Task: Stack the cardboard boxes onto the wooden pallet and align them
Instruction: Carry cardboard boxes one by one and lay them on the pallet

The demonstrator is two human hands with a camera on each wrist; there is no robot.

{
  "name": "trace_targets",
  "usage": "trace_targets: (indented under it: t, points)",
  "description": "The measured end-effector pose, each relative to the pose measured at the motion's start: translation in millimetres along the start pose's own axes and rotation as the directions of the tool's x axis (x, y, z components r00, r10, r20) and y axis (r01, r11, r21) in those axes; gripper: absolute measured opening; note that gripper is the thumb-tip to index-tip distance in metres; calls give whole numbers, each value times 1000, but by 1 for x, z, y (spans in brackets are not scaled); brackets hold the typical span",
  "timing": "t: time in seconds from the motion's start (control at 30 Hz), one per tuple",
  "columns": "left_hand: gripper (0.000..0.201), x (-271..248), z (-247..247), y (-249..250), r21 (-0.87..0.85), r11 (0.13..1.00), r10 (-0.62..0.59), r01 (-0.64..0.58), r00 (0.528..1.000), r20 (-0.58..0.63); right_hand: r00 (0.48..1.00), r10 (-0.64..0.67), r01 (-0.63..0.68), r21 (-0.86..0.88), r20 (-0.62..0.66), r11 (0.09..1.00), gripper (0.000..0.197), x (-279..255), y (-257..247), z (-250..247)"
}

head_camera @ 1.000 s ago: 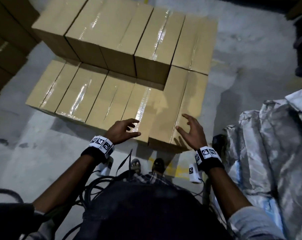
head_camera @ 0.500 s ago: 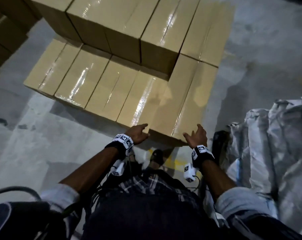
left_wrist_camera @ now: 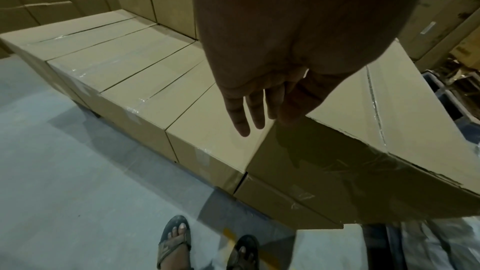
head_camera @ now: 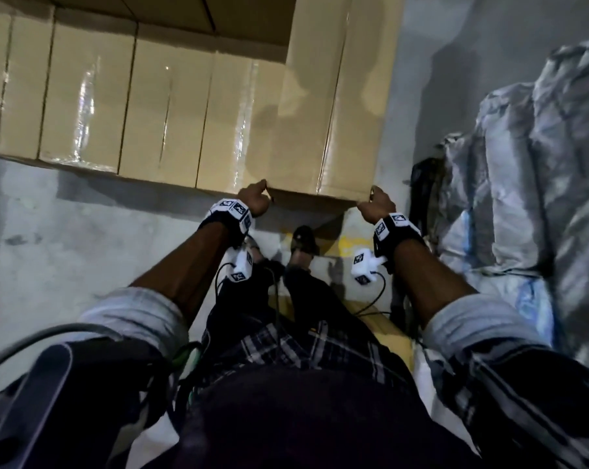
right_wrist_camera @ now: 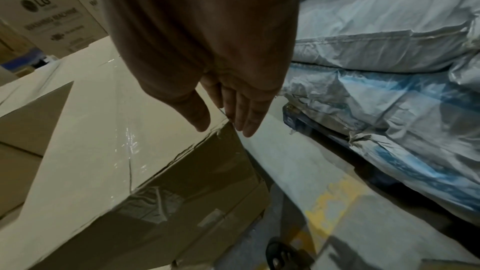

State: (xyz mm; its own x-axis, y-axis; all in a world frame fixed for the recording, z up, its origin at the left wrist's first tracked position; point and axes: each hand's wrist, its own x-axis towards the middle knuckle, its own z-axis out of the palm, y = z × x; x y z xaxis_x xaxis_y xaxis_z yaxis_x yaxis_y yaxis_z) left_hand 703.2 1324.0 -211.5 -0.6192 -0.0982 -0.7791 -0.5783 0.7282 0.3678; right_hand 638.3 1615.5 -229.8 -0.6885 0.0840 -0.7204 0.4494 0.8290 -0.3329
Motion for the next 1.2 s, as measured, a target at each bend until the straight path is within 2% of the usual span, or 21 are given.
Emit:
trace_targets:
  t: [0.07, 0.3, 0.43, 0.7, 0.9, 1.2]
  points:
    - [56, -1, 1, 2, -33, 999, 0, 0, 1000, -6, 1000, -13, 12, 2, 7, 1000, 51, 3, 1, -2]
    - [73, -9, -2, 4, -123, 989, -77, 78, 997, 14, 1000, -12, 13, -9, 15, 1000, 50, 0, 0, -8]
    - [66, -12, -5, 9, -150, 985, -82, 84, 996, 22, 1000, -4, 4, 7, 23, 1000, 54, 0, 1, -6]
    - [71, -14, -4, 6, -170, 982, -75, 82, 996, 46, 1000, -23, 23, -28, 15, 999, 52, -1, 2, -8]
    - [55, -11, -2, 3, -169, 985, -22, 32, 998, 60, 999, -30, 31, -11, 16, 999, 52, -2, 6, -9]
    - [63, -10, -1, 6, -190, 980, -48, 54, 998, 38, 997, -60, 61, -18, 43, 998, 52, -4, 6, -13]
